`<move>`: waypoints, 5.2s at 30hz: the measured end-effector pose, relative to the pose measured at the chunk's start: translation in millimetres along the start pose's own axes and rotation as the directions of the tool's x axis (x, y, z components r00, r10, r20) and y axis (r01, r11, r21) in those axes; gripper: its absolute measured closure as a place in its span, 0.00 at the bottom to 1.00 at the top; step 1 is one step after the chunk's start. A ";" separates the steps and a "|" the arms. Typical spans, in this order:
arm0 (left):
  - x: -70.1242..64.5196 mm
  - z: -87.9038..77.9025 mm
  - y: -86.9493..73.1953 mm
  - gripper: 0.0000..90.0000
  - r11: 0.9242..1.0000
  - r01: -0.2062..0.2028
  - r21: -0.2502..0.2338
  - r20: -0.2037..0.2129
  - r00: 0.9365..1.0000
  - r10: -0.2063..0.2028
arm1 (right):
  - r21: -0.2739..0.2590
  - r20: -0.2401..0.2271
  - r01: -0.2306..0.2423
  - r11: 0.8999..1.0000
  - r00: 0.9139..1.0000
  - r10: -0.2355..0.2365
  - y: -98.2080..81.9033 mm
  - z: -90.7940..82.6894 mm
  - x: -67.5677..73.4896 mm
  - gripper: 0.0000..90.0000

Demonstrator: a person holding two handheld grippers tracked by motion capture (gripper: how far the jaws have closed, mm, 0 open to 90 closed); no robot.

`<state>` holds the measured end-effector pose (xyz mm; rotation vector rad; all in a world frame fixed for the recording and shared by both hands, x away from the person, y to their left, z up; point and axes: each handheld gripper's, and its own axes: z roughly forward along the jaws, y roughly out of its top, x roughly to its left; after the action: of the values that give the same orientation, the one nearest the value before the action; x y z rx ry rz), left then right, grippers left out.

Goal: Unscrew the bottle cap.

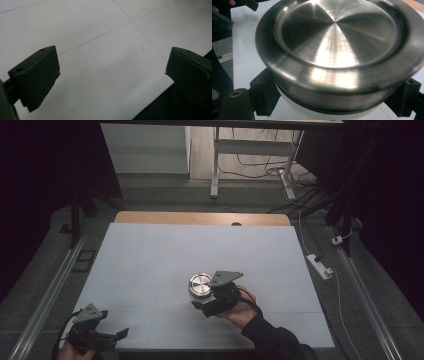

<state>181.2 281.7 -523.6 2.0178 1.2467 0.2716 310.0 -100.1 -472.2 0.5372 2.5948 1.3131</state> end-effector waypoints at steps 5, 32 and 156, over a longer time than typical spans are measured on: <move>1.2 0.1 1.0 0.00 1.000 0.001 -0.007 0.017 1.000 -0.001 | 0.001 -0.001 0.011 1.000 1.000 -0.011 0.5 -0.5 1.4 0.17; -19.5 21.8 80.6 0.00 0.972 -0.185 -0.144 0.237 0.947 0.216 | -0.015 -0.001 0.031 0.999 1.000 -0.031 3.3 -7.2 0.3 0.17; -124.2 98.9 185.2 0.20 0.859 -0.451 -0.244 0.186 0.847 0.498 | 0.014 0.118 -0.033 0.999 0.992 0.032 0.9 0.5 4.5 0.17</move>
<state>297.0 82.5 -443.5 2.0908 0.5272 0.3521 306.2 -97.4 -471.8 0.6421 2.5125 1.2322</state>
